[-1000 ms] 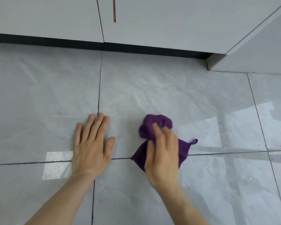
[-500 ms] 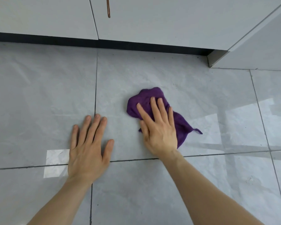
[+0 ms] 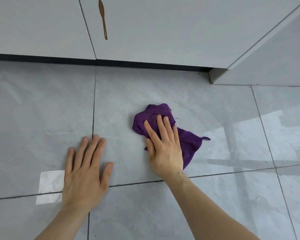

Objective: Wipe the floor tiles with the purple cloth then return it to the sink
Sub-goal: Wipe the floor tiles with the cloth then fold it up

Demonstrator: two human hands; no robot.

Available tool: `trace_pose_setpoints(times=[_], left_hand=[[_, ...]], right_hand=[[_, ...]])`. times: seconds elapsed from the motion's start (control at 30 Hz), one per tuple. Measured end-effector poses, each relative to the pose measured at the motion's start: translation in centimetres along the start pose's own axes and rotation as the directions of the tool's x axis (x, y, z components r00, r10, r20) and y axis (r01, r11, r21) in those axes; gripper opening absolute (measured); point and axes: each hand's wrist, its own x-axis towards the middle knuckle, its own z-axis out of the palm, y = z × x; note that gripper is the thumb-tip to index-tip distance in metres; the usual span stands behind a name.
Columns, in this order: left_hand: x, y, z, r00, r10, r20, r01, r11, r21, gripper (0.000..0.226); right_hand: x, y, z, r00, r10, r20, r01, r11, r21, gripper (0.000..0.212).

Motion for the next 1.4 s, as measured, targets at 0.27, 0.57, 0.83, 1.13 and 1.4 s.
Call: trace_pose_setpoints(times=[0.27, 0.57, 0.83, 1.13, 1.4], left_hand=[[0.0, 0.2, -0.2, 1.000, -0.005, 0.009, 0.005, 1.000, -0.006, 0.070], [0.0, 0.2, -0.2, 1.000, -0.010, 0.010, 0.010, 0.999, -0.034, 0.070], [0.0, 0.2, -0.2, 1.000, -0.009, 0.008, 0.009, 1.000, -0.028, 0.070], [0.0, 0.3, -0.4, 1.000, -0.011, -0.002, 0.011, 1.000, -0.023, 0.072], [-0.1, 0.1, -0.3, 1.000, -0.021, 0.004, 0.021, 1.000, 0.014, 0.073]], right_hand=[[-7.4, -1.6, 0.1, 0.999, -0.026, 0.035, 0.025, 0.999, 0.039, 0.053], [-11.1, -2.0, 0.0, 0.984, 0.058, -0.168, -0.046, 0.996, 0.072, 0.034], [-5.7, 0.8, -4.2, 0.374, 0.906, -0.197, -0.497, 0.375, 0.782, 0.028], [-2.5, 3.9, -0.8, 0.839, 0.505, -0.202, -0.477, 0.862, 0.173, 0.060], [4.6, 5.4, -1.0, 0.889, 0.430, -0.158, -0.409, 0.901, 0.148, 0.046]])
